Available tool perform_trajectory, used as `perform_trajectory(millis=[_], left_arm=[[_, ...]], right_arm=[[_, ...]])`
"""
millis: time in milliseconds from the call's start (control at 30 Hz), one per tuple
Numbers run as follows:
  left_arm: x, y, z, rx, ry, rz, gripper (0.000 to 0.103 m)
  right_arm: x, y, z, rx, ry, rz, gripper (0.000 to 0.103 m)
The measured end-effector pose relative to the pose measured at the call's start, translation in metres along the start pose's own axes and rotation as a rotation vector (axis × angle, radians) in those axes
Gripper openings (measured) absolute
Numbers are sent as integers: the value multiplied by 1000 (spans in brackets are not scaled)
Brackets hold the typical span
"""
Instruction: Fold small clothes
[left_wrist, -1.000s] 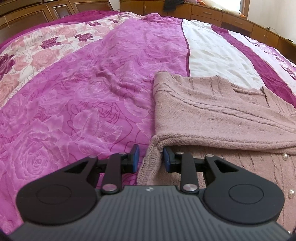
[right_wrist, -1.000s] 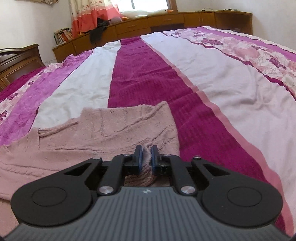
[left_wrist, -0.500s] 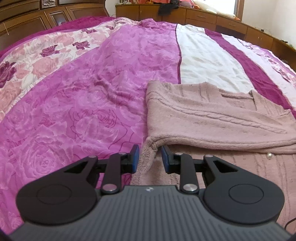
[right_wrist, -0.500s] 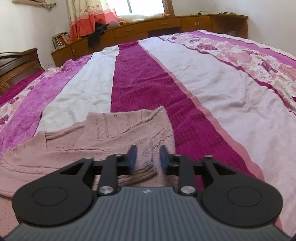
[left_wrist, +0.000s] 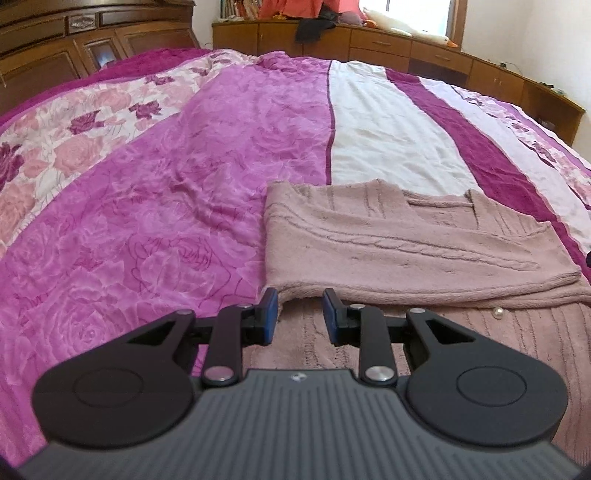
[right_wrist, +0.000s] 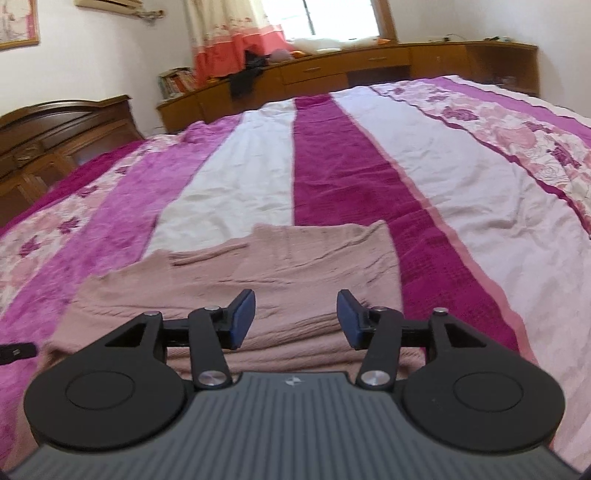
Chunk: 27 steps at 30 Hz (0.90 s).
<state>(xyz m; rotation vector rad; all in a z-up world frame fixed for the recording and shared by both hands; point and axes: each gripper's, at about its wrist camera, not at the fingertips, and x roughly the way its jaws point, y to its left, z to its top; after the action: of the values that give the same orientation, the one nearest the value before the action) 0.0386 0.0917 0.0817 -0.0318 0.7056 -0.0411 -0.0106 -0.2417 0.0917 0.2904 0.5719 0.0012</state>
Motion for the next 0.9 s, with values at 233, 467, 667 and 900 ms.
perform_trajectory(millis=[233,467,667,900], left_arm=[[7,-11,28,36,-21,-41,29],[45,-28,68,64,7,-95,29],[95,-39,103,38,44,-161,29],[157,-52,129,77,88,-196,29]], right_arm=[[2,7,12,-14,9,33,57],[48,5,42,-8,57,61,58],[101,11,73,-29,105,93,58],[172,22,96,-175,183,89,58]])
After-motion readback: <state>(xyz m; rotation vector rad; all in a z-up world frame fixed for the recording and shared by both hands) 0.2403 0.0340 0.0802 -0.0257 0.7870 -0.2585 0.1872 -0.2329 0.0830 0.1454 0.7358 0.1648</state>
